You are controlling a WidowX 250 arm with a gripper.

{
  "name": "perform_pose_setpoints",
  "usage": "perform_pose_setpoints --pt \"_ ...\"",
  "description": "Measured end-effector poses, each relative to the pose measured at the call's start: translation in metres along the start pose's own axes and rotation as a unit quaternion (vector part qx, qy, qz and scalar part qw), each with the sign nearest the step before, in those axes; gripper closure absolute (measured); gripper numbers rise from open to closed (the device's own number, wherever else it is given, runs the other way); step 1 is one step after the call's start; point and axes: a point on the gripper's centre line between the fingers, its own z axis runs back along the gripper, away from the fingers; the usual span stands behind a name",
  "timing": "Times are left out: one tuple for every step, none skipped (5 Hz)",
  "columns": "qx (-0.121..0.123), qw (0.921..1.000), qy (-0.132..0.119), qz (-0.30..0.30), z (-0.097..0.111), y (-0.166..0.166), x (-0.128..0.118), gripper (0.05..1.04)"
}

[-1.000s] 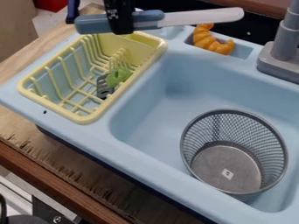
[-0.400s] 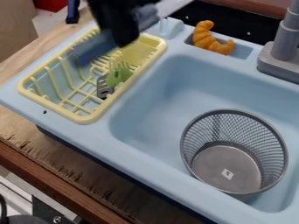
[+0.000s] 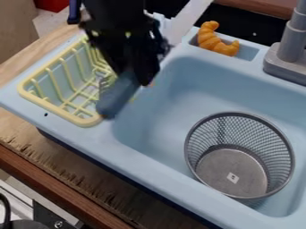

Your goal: Place the knife on the left side of the basin

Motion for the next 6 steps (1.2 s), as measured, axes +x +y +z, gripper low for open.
perform_pose_setpoints --pt "0.006 0.9979 -0.027 0.058 -0.015 -0.006 0.002 0.716" --pt "0.018 0.9936 -0.046 0.102 -0.024 -0.012 0.011 0.716" --pt "0.031 0.9924 -0.066 0.099 -0.031 -0.017 0.018 0.716" --pt "0.04 0.9937 -0.064 0.083 -0.037 -0.016 0.014 0.716" --pt "0.05 0.9939 -0.054 0.082 -0.048 -0.013 0.009 0.716" --pt "0.047 0.9936 -0.048 0.091 -0.061 -0.016 0.004 0.716"
